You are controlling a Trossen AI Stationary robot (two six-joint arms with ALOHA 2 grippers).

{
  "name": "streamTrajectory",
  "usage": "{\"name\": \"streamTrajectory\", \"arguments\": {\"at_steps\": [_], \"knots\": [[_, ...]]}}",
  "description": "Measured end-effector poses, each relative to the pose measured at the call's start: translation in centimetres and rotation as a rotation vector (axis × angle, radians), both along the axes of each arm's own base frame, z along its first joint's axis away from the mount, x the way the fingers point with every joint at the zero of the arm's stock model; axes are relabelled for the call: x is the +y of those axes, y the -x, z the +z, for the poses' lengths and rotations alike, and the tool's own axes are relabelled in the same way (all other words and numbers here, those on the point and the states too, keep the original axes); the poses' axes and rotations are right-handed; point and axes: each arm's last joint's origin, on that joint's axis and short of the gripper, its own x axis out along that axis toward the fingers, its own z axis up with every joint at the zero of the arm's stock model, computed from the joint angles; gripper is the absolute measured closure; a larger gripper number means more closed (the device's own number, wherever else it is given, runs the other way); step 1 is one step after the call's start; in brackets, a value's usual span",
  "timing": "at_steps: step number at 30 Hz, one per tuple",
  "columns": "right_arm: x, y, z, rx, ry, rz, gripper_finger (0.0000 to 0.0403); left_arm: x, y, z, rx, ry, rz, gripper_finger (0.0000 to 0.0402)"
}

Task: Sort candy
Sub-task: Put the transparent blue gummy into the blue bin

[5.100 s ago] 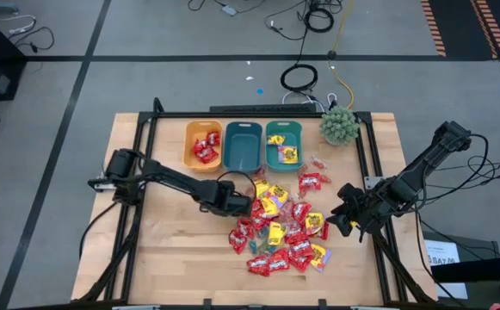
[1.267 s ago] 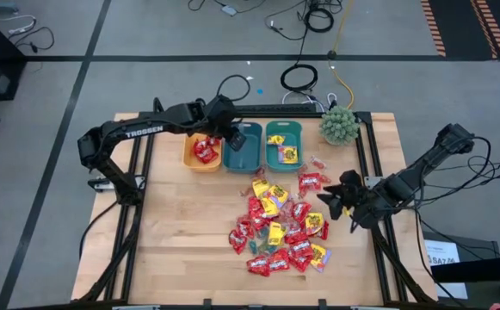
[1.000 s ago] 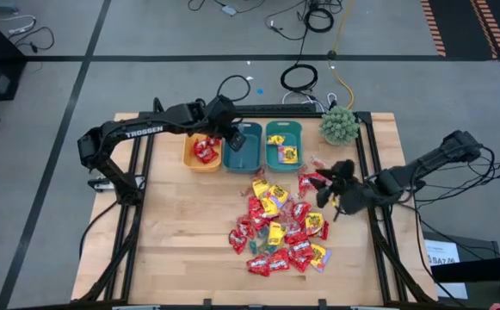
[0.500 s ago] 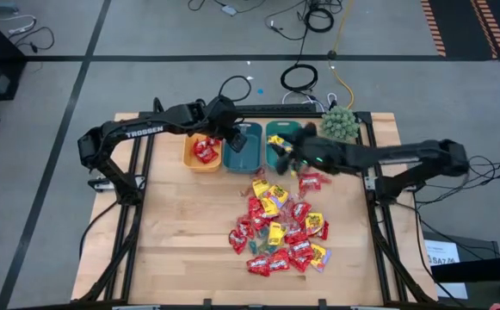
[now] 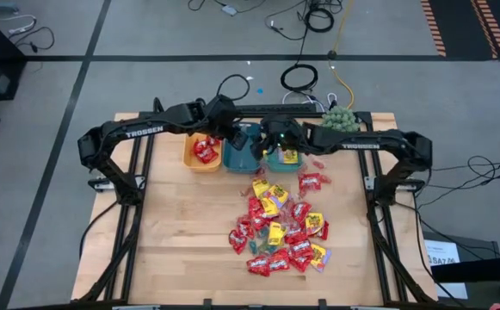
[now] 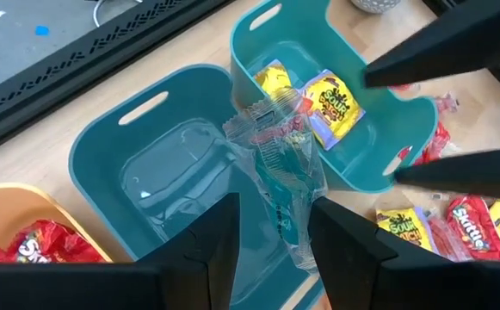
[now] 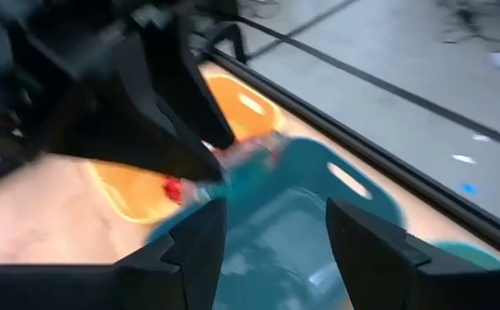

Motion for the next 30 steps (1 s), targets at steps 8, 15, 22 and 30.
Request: {"name": "streamTrajectory", "arguments": {"at_steps": [8, 15, 22, 30], "knots": [[-1.0, -0.3, 0.1, -0.052, -0.002, 0.048, 0.0281, 0.0, 0.1, 0.0, -0.015, 0.045, 0.054, 0.0257], [-1.2, -0.2, 0.2, -0.046, 0.012, 0.049, 0.0332, 0.0, 0.0, 0.0, -0.031, 0.083, 0.081, 0.0257], [-1.2, -0.2, 0.2, -0.045, 0.012, 0.05, 0.0371, 0.0, 0.0, 0.0, -0.036, 0.097, 0.087, 0.0257], [-0.2, -0.1, -1.4, -0.078, 0.019, 0.072, 0.0401, -0.1, -0.2, 0.2, -0.079, 0.133, 0.045, 0.0257]]}}
